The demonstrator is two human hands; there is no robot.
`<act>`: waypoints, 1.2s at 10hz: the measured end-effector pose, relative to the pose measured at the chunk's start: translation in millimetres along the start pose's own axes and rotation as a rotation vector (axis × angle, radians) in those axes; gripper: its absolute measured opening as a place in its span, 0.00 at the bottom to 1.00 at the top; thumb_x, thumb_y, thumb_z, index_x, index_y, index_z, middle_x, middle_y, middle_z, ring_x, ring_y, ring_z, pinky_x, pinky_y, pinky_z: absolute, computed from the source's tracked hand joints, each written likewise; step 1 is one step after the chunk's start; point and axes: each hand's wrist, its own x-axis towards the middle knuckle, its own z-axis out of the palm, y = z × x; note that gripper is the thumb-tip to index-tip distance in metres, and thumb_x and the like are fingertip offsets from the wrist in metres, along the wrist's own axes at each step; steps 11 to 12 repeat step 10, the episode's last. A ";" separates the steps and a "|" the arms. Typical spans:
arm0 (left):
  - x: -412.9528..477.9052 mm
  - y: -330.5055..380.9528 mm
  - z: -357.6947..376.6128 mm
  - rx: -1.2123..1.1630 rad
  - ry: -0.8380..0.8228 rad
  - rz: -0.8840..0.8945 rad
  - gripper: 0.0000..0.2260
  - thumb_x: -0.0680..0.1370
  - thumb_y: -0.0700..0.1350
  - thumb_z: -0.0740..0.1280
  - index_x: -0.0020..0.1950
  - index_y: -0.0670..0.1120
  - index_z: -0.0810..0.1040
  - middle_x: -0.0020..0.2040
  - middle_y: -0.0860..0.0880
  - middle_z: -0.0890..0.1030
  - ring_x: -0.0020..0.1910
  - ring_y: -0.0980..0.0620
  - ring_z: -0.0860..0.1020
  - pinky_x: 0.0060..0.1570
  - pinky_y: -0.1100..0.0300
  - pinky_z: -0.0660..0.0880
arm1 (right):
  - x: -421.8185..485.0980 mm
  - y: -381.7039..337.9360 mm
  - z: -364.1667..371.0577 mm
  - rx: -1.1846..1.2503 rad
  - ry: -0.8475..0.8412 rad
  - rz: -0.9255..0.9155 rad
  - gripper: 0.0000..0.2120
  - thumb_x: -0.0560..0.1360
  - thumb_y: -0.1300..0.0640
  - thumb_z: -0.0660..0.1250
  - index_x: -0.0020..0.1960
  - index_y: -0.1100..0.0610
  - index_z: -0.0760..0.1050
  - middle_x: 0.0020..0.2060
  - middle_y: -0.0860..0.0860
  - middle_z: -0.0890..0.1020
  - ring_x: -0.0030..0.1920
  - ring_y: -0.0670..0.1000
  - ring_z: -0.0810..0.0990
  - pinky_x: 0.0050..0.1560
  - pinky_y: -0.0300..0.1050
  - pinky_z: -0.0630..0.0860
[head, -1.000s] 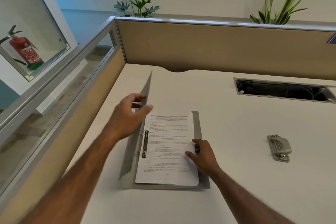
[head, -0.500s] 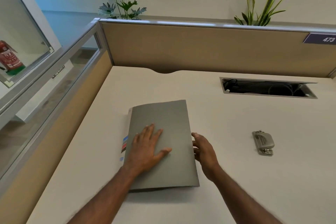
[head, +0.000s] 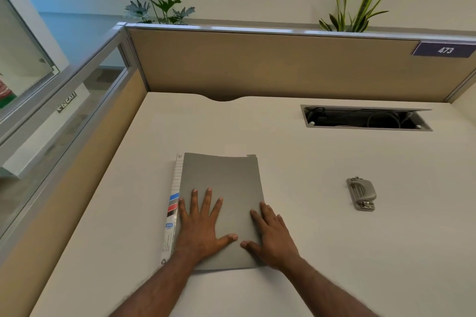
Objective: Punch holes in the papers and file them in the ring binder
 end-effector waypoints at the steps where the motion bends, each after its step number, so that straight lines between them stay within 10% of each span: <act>1: 2.0 0.4 0.8 -0.013 0.013 0.007 0.41 0.70 0.74 0.45 0.79 0.57 0.44 0.80 0.47 0.39 0.76 0.38 0.34 0.70 0.35 0.33 | 1.6 -0.1 0.6 -0.024 0.000 0.010 0.44 0.72 0.28 0.56 0.80 0.47 0.44 0.79 0.50 0.40 0.79 0.50 0.40 0.76 0.48 0.39; 5: 5.7 -23.8 -13.3 -0.155 0.085 0.033 0.41 0.70 0.75 0.46 0.79 0.59 0.48 0.80 0.54 0.39 0.78 0.51 0.36 0.72 0.42 0.35 | 0.5 -3.8 -24.6 0.140 0.158 -0.008 0.34 0.70 0.31 0.62 0.70 0.48 0.67 0.75 0.48 0.63 0.73 0.49 0.60 0.73 0.42 0.57; 12: 9.3 -10.6 -32.5 -0.121 0.031 -0.002 0.41 0.68 0.74 0.39 0.79 0.58 0.45 0.80 0.51 0.39 0.78 0.50 0.39 0.74 0.42 0.38 | -17.6 22.4 -44.7 0.159 0.112 0.013 0.31 0.74 0.36 0.63 0.72 0.49 0.67 0.74 0.45 0.65 0.74 0.46 0.61 0.74 0.41 0.56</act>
